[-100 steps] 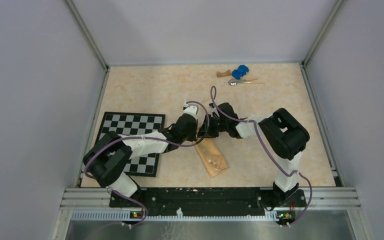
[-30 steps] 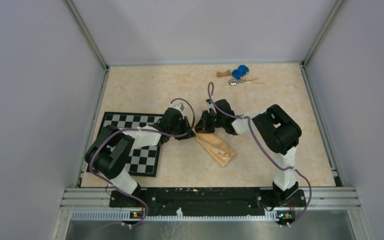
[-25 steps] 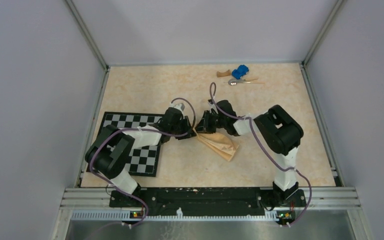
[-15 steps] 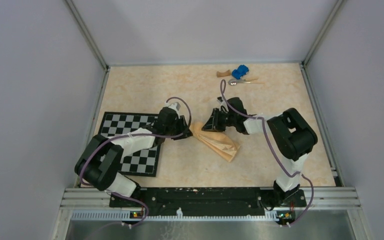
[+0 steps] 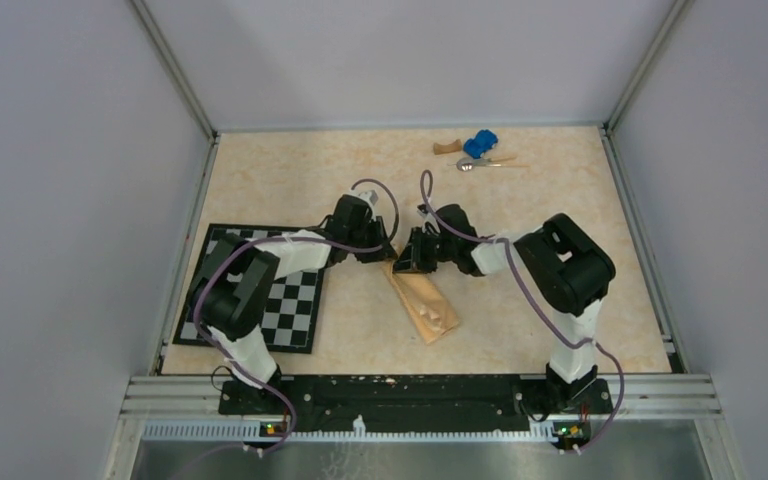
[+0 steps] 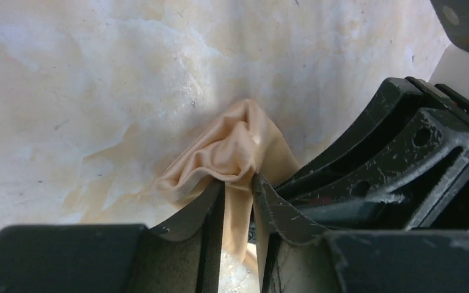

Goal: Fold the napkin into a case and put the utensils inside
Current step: Grasp the top corner of the smaller rectangle folded napkin from the folded napkin.

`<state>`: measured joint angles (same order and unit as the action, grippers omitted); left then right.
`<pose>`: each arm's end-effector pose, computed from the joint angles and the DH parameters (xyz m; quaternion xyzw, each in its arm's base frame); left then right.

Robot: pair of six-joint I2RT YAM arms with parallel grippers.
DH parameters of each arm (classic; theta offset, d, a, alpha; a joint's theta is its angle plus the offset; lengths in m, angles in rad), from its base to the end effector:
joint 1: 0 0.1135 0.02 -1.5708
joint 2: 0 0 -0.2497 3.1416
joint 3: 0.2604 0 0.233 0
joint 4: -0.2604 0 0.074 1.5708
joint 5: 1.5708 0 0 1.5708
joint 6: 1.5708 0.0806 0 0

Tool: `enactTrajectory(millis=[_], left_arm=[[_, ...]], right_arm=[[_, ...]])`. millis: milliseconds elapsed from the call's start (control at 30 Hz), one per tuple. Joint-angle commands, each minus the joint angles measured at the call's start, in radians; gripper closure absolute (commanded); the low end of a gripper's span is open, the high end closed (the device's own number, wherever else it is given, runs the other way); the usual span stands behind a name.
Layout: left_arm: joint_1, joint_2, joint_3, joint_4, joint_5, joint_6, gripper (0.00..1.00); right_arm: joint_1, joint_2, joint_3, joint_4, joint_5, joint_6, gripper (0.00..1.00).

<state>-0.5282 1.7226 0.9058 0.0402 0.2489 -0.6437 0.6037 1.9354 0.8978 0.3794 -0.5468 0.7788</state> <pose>0.3045 -0.2007 0.1307 -0.0049 0.9163 -0.3076 0.2564 0.2957 0.2548 0.0960 -0.0429 0.8714 0.4572 0.1724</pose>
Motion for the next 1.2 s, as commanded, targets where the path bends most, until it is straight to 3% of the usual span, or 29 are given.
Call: enactTrajectory(millis=[0,267,500,700,867,967,1167], left_arm=[[-0.001,0.014,0.014,0.014,0.028,0.035,0.7],[0.008,-0.132,-0.038,-0.066,0.031,0.096,0.58],[0.008,-0.115,-0.037,-0.088,0.017,0.095,0.52],[0.01,-0.218,-0.112,-0.075,-0.047,0.085,0.44],[0.018,-0.211,-0.118,-0.068,-0.031,0.082,0.52],[0.023,-0.192,-0.108,-0.068,-0.065,0.082,0.64],[0.067,-0.136,-0.088,-0.051,-0.066,0.082,0.61]], right_arm=[[0.012,-0.014,-0.02,0.035,0.012,0.02,0.89],[-0.067,-0.233,-0.076,-0.132,-0.002,-0.071,0.82],[-0.065,-0.314,-0.137,-0.169,0.008,-0.116,0.74],[-0.039,-0.36,-0.12,-0.245,0.071,-0.207,0.59],[-0.041,-0.252,-0.09,-0.087,0.003,-0.042,0.75],[-0.041,-0.166,-0.078,0.049,-0.02,0.058,0.87],[-0.038,-0.046,-0.025,0.145,-0.052,0.135,0.85]])
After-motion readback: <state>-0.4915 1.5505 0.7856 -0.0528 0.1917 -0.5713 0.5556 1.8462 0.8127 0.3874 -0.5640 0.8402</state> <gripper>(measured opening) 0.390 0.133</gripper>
